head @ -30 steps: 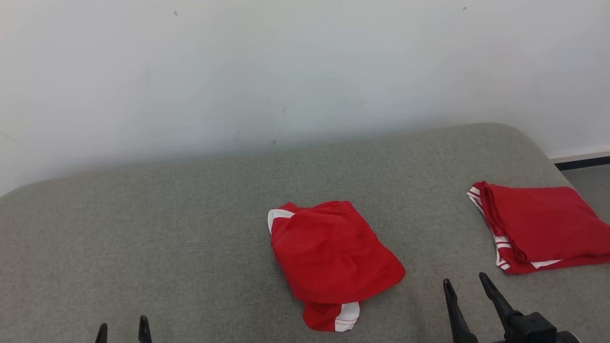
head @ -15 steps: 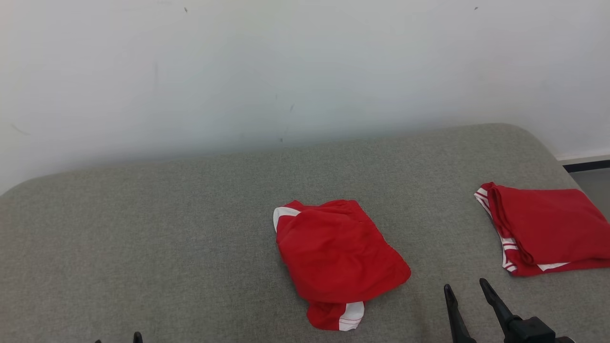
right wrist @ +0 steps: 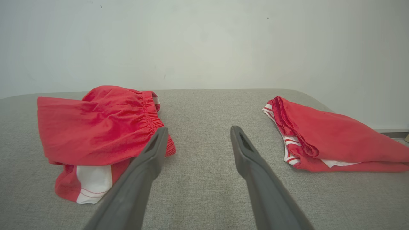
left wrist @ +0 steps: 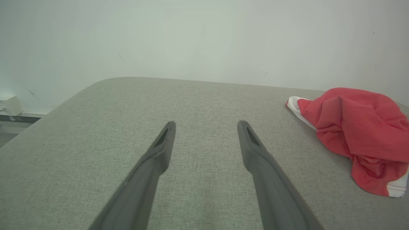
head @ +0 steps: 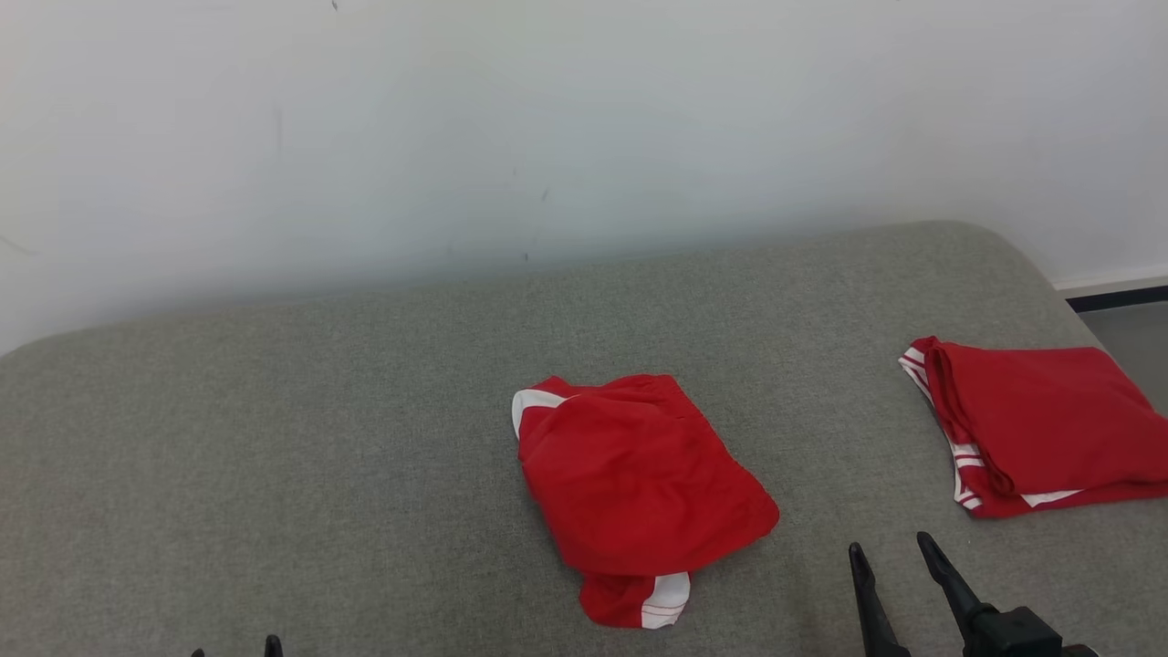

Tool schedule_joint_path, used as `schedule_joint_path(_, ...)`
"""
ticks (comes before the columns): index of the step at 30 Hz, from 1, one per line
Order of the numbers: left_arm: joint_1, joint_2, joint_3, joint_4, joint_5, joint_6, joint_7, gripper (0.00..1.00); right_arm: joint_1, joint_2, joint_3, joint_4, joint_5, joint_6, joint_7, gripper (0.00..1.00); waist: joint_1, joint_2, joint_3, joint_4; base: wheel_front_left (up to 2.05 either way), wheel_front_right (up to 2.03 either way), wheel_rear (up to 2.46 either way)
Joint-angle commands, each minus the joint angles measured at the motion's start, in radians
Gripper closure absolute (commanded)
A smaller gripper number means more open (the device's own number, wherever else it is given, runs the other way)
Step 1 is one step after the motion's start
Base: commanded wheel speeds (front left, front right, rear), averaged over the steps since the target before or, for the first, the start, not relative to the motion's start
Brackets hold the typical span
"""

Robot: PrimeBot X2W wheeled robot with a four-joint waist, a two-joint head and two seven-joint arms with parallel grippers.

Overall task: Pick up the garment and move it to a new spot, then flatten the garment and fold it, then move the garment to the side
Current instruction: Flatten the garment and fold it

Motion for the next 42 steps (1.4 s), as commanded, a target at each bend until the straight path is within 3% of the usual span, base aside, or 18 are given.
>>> schedule_joint_path(1, -0.009, -0.001, -0.001, 0.001, -0.008, 0.004, -0.003, 0.0, -0.005, 0.002, 0.0, 0.001, 0.002, -0.003, -0.006, 0.0, 0.0, -0.0001, 0.001, 0.0, 0.0, 0.0, 0.0)
schedule_joint_path(13, -0.017, -0.002, -0.015, 0.003, -0.023, 0.009, -0.003, 0.0, -0.048, -0.022, 0.034, -0.001, 0.015, -0.003, 0.04, 0.0, 0.0, -0.0001, 0.006, 0.009, 0.0, 0.0, 0.0)
schedule_joint_path(20, -0.029, -0.001, -0.035, 0.003, -0.02, 0.011, -0.003, 0.0, -0.157, -0.077, 0.085, 0.024, 0.08, -0.003, 0.208, 0.0, 0.0, -0.0001, 0.018, 0.041, 0.0, 0.0, 0.0)
schedule_joint_path(29, -0.043, -0.001, -0.065, 0.002, -0.016, 0.009, -0.003, 0.0, -0.273, -0.138, 0.148, 0.115, 0.275, -0.003, 0.512, 0.0, 0.0, -0.0001, 0.045, 0.108, 0.0, 0.0, 0.0)
schedule_joint_path(42, -0.066, -0.001, -0.092, -0.007, -0.005, 0.007, -0.003, 0.0, -0.366, -0.197, 0.211, 0.192, 0.411, -0.003, 0.661, 0.0, 0.0, -0.0001, 0.102, 0.179, 0.0, 0.0, 0.0)
